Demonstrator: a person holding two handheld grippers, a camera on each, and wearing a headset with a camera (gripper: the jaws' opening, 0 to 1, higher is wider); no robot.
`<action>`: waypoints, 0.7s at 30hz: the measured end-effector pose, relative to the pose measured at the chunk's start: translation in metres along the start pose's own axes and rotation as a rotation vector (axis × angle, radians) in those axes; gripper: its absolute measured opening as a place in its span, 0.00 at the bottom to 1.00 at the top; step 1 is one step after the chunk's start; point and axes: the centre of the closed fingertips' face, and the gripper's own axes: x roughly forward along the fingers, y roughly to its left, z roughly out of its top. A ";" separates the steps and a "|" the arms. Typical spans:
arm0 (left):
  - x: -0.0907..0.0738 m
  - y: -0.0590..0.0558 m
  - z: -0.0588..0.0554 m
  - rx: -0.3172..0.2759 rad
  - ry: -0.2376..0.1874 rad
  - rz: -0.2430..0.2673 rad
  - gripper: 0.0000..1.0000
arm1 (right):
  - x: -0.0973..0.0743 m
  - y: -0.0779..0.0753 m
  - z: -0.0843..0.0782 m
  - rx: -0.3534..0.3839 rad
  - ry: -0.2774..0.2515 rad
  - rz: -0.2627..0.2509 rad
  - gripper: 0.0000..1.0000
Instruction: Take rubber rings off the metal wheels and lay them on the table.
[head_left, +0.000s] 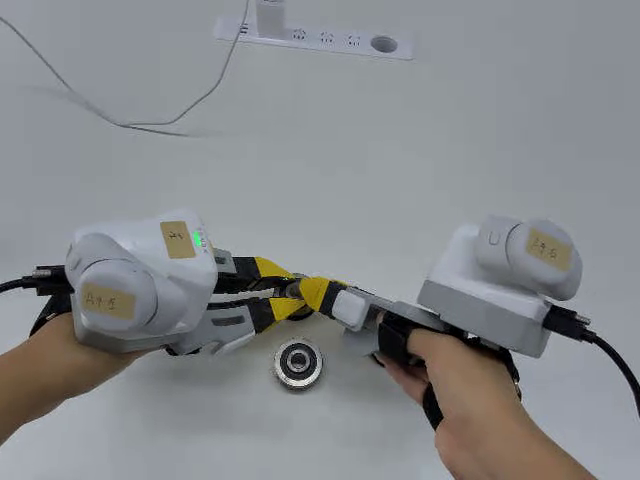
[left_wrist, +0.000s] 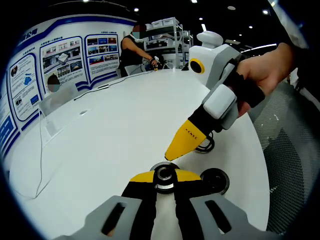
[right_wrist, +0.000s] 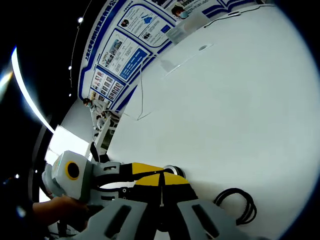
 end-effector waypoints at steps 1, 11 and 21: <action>0.000 0.000 0.000 0.000 0.001 -0.001 0.12 | -0.001 -0.003 0.001 -0.005 -0.007 -0.010 0.01; 0.000 0.000 0.000 -0.001 0.000 0.000 0.12 | -0.002 -0.013 -0.003 0.020 -0.010 -0.026 0.12; 0.000 0.000 0.000 0.005 -0.003 -0.005 0.12 | 0.003 -0.008 -0.009 0.059 0.007 0.000 0.22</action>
